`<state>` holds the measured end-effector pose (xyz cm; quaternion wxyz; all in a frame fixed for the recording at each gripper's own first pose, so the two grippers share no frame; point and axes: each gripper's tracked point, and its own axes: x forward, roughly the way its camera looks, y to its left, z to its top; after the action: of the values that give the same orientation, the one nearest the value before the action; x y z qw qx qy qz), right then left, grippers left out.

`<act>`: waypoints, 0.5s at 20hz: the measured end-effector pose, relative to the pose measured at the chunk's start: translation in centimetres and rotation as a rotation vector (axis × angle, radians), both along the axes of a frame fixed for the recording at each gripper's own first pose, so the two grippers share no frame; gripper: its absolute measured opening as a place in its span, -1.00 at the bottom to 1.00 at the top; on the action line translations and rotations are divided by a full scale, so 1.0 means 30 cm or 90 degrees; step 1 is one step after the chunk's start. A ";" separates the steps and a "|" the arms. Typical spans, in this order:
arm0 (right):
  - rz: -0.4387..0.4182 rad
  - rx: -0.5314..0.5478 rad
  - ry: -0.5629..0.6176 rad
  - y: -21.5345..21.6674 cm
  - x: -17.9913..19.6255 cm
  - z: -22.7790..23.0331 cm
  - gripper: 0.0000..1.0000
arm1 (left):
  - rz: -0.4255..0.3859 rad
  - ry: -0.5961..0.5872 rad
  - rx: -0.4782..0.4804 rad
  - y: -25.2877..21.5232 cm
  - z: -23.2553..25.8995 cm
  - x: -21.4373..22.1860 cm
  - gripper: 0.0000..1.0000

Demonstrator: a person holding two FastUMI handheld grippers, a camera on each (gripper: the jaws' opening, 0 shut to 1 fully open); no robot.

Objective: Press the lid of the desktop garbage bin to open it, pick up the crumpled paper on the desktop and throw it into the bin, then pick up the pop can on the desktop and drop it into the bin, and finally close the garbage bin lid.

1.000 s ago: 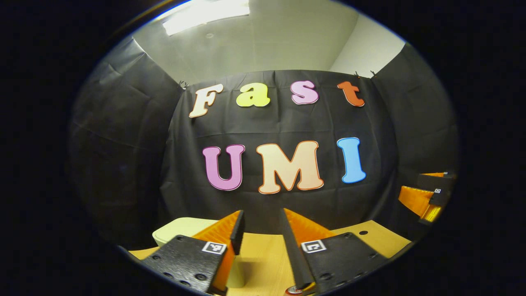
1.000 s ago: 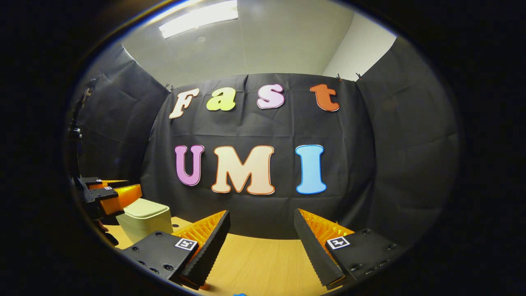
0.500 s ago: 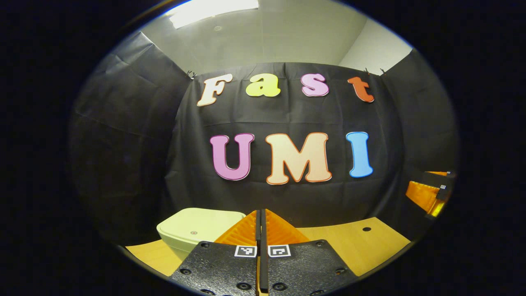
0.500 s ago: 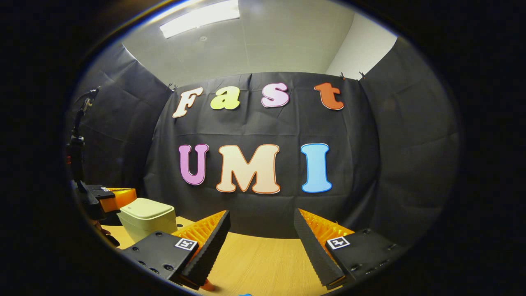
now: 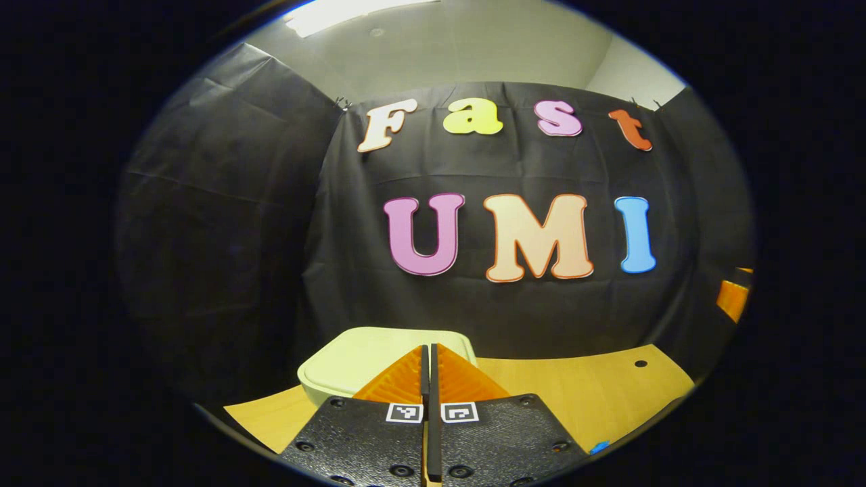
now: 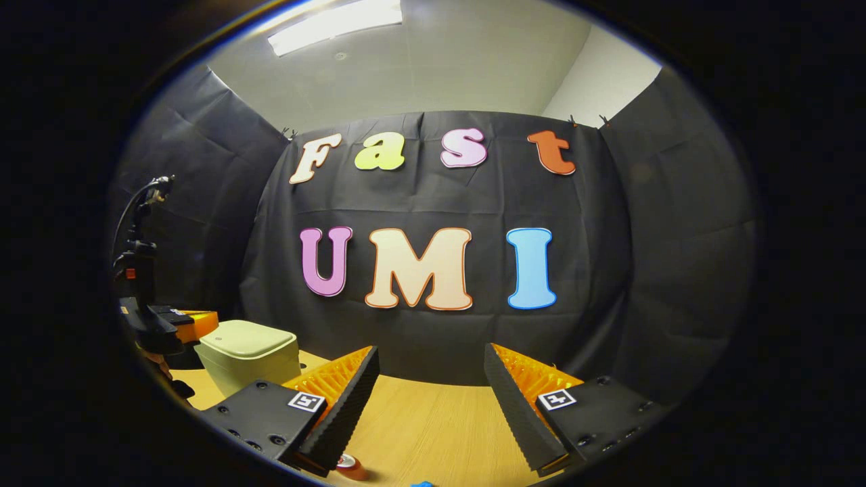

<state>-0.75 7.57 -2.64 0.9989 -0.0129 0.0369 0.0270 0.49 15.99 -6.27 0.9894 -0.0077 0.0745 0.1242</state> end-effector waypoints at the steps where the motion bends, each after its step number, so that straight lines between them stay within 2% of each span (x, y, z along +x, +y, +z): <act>1: -0.002 -0.004 0.003 0.008 -0.004 -0.006 0.96 | 0.004 0.005 -0.002 0.021 -0.016 0.006 -1.00; 7: -0.020 -0.025 0.021 0.016 -0.015 -0.038 0.96 | 0.023 0.037 -0.008 0.097 -0.116 0.039 -1.00; 9: -0.023 -0.024 0.026 0.018 -0.017 -0.045 0.96 | 0.025 0.079 -0.019 0.101 -0.206 0.030 -1.00; 10: -0.023 -0.024 0.028 0.020 -0.015 -0.045 0.96 | 0.019 0.039 0.010 0.097 -0.158 0.038 -1.00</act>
<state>-1.19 8.17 -4.01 0.9977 -0.0301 0.0597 0.0083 1.64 18.91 -11.02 0.9847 0.0024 0.1035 0.1400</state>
